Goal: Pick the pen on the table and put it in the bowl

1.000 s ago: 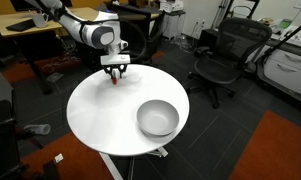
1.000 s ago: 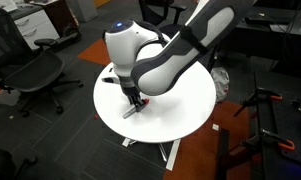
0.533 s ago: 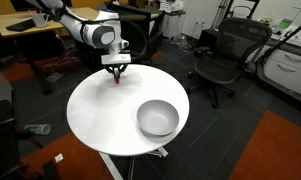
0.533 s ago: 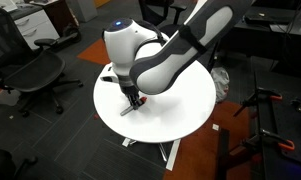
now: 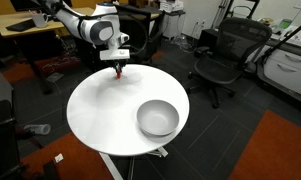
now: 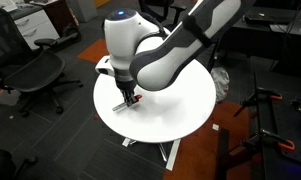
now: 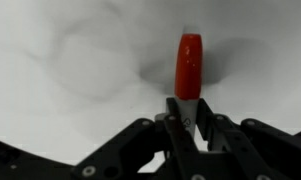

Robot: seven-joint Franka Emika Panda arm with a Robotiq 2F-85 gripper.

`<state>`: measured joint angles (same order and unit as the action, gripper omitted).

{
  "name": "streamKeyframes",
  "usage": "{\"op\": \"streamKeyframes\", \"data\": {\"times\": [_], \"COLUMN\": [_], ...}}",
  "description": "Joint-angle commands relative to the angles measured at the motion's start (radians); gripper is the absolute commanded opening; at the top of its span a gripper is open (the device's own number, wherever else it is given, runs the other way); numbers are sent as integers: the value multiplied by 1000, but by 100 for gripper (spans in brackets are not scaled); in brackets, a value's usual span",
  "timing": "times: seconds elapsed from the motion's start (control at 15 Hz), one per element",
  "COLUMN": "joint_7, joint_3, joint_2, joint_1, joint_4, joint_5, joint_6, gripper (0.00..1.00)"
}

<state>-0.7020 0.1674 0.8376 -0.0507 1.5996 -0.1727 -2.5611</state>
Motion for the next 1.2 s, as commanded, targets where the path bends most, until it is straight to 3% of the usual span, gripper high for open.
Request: {"op": "streamKeyframes", "data": {"times": [0.0,0.47,0.8,1.13], "joint_7": [95,288,364,351], "joint_3": [3,-24,-26,8], "joint_2": [-133,-357,-519,-649], "joint_1": [12,38,101,200], "joint_4": [140,357,522,635], "joint_5": [10,6,50,177], "joint_6": [-95,-277,-408,-483], "gripper": [6,6,6,6]}}
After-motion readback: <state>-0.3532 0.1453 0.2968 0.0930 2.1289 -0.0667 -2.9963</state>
